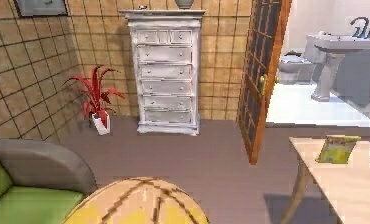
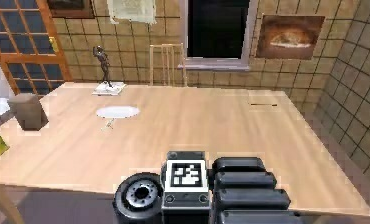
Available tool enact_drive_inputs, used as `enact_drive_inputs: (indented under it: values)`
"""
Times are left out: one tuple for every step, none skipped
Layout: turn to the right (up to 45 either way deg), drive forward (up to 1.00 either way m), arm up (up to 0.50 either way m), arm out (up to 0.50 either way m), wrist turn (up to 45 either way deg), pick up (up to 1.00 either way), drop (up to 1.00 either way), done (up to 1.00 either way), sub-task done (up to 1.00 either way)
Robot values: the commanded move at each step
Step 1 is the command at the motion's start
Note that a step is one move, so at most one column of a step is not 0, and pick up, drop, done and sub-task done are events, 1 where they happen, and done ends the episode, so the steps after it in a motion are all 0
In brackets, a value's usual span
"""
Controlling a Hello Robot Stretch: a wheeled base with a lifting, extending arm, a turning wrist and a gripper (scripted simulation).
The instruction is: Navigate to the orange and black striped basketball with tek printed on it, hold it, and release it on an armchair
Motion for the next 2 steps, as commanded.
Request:
enact_drive_inputs:
  values:
    - [0.0,1.0,0.0,0.0,0.0,0.0,0.0,0.0,0.0]
    - [0.0,0.25,0.0,0.0,0.0,0.0,0.0,0.0,0.0]
